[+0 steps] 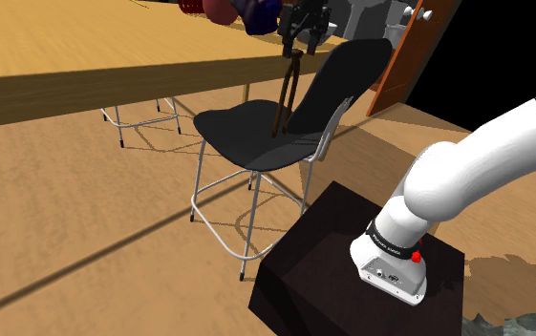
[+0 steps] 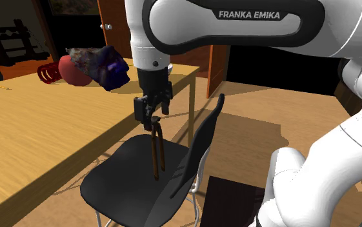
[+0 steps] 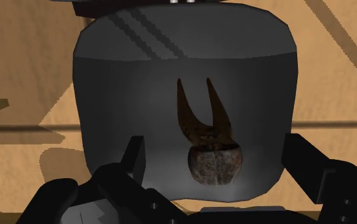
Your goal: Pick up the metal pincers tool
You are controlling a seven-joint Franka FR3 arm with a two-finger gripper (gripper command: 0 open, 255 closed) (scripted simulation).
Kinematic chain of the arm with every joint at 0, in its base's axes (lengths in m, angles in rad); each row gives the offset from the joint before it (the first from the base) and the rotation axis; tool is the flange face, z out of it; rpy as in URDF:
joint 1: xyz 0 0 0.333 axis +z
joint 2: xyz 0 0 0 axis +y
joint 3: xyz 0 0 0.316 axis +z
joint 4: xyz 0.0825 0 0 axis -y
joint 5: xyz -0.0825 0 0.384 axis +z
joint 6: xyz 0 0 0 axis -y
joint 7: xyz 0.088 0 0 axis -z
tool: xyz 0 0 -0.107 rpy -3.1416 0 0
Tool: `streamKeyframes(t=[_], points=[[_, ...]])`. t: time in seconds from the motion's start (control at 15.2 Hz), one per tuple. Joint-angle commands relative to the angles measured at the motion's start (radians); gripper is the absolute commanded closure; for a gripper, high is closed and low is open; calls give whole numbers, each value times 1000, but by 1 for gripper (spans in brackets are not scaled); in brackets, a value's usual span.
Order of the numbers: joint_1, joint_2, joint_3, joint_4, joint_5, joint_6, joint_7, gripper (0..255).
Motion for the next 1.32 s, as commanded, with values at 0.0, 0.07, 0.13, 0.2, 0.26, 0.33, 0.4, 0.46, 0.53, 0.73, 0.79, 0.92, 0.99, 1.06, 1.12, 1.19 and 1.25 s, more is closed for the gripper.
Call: streamKeyframes(t=[0.0, 0.07, 0.13, 0.2, 0.26, 0.33, 0.4, 0.46, 0.53, 0.73, 0.79, 0.92, 0.99, 1.06, 1.12, 1.19, 1.25], points=[[1, -5, 1, -31, 1, 26, 1, 0], [1, -8, 1, -47, 1, 39, 1, 0], [1, -10, 1, -57, 1, 47, 2, 0], [1, -10, 1, -57, 1, 47, 2, 0], [1, -9, 1, -55, 1, 46, 1, 255], [1, -9, 1, -55, 1, 45, 1, 255], [1, -9, 1, -55, 1, 45, 1, 255], [1, -9, 1, -55, 1, 45, 1, 255], [1, -9, 1, -55, 1, 45, 1, 255], [1, -9, 1, -54, 1, 44, 1, 255], [1, -9, 1, -54, 1, 44, 1, 255], [1, -7, 1, -41, 1, 33, 1, 255], [0, -4, 1, -24, 1, 20, 1, 255], [0, 0, 1, -8, 0, 7, 1, 255], [0, 4, 1, 9, 0, -6, 1, 255], [0, 8, 1, 27, 0, -19, 1, 255], [0, 12, 1, 44, 0, -32, 1, 255]])
